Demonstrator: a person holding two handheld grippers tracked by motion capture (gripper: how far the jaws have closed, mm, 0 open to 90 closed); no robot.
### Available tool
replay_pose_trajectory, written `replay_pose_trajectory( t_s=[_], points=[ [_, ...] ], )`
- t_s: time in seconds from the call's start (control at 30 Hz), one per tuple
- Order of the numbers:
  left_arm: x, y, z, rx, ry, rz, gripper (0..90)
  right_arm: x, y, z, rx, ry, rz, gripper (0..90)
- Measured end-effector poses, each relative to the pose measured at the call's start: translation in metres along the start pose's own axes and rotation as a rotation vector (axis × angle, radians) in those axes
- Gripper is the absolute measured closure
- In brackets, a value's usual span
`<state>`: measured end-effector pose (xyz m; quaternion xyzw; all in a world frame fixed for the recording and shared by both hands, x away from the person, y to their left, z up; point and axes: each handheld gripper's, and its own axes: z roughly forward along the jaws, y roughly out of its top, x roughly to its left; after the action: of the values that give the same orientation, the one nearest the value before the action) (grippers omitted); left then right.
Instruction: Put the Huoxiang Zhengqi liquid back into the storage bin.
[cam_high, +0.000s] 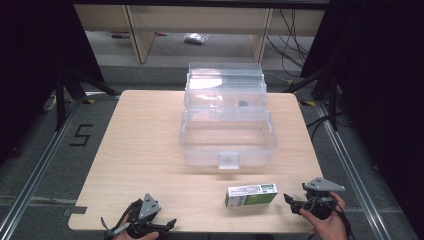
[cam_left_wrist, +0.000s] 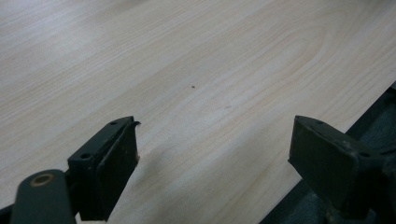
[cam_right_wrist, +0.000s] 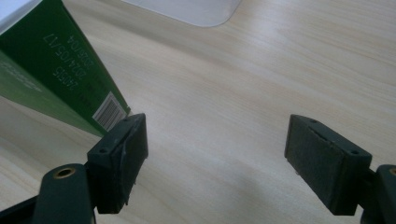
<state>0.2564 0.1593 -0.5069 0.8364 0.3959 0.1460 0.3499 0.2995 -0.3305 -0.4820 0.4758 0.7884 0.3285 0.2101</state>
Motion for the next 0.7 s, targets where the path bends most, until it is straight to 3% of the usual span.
replay_pose_trajectory(
  t_s=[0.1,0.13,0.27,0.43,0.47,0.5,0.53,0.6,0.63,0.7],
  points=[
    [0.0,0.0,0.001,-0.018,0.001,-0.014,14.9,0.0,0.001,0.0,0.011,0.011,0.014,22.2],
    [0.001,0.0,0.001,-0.021,0.012,-0.018,14.9,-0.002,0.0,0.0,-0.001,0.0,-0.018,22.0],
    [0.002,-0.001,0.0,-0.025,0.016,-0.014,14.8,-0.001,0.003,-0.002,-0.012,0.002,-0.053,21.5],
    [0.001,-0.001,0.0,-0.038,0.003,-0.015,14.8,0.001,0.01,-0.008,0.009,0.011,-0.042,20.9],
    [0.001,-0.001,0.001,-0.033,0.006,-0.015,14.8,0.001,0.011,-0.007,-0.008,0.019,-0.066,20.5],
    [0.002,-0.001,0.001,-0.031,0.009,-0.01,14.8,0.002,0.014,-0.012,0.018,0.029,-0.048,20.5],
    [0.002,-0.001,0.0,-0.024,0.013,-0.001,14.8,0.002,0.017,-0.014,0.006,0.031,-0.074,20.4],
    [0.002,-0.001,-0.001,-0.023,0.011,0.001,14.8,0.002,0.02,-0.016,0.008,0.033,-0.076,20.3],
    [0.002,-0.001,0.0,-0.021,0.012,-0.004,14.8,0.001,0.023,-0.017,-0.009,0.045,-0.122,20.3],
    [0.002,-0.001,0.0,-0.016,0.008,-0.003,14.8,0.005,0.028,-0.021,0.005,0.066,-0.146,20.4]
  ],
)
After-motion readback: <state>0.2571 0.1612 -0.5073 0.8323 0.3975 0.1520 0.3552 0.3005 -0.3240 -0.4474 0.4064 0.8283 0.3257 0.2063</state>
